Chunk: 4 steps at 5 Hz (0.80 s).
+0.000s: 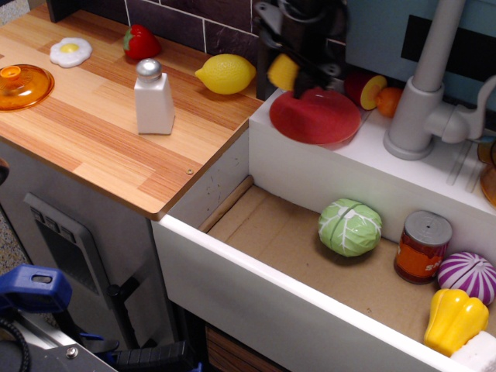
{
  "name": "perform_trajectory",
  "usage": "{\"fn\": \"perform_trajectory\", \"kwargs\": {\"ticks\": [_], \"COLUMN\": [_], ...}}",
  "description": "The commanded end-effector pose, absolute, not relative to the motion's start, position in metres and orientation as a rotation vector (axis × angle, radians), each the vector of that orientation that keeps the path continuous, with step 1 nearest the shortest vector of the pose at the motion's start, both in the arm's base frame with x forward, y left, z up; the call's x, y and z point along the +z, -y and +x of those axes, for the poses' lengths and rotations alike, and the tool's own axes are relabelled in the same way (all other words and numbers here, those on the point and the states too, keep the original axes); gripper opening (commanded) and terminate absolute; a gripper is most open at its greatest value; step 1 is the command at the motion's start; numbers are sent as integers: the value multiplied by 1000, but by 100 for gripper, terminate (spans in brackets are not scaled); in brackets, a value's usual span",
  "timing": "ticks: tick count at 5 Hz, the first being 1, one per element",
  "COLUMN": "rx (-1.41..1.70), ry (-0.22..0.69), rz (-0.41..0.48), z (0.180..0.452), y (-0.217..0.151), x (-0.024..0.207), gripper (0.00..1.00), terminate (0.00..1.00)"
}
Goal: Put corn on plate
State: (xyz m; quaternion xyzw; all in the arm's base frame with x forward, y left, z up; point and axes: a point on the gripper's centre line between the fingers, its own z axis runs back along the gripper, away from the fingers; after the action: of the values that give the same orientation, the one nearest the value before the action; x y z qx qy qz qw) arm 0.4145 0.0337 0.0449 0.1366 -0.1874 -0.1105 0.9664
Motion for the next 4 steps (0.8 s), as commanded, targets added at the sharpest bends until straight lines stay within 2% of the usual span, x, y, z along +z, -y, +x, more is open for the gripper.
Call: {"fn": "perform_trajectory", "kwargs": {"ticks": [1, 2, 4], "rx": [-203, -209, -209], "ry": [457, 496, 496], "rz": [246, 243, 243], "z": [435, 440, 440], "y": [-28, -28, -28], "x": [46, 42, 42], "gripper": [0, 100, 100], "terminate": [0, 0, 0]}}
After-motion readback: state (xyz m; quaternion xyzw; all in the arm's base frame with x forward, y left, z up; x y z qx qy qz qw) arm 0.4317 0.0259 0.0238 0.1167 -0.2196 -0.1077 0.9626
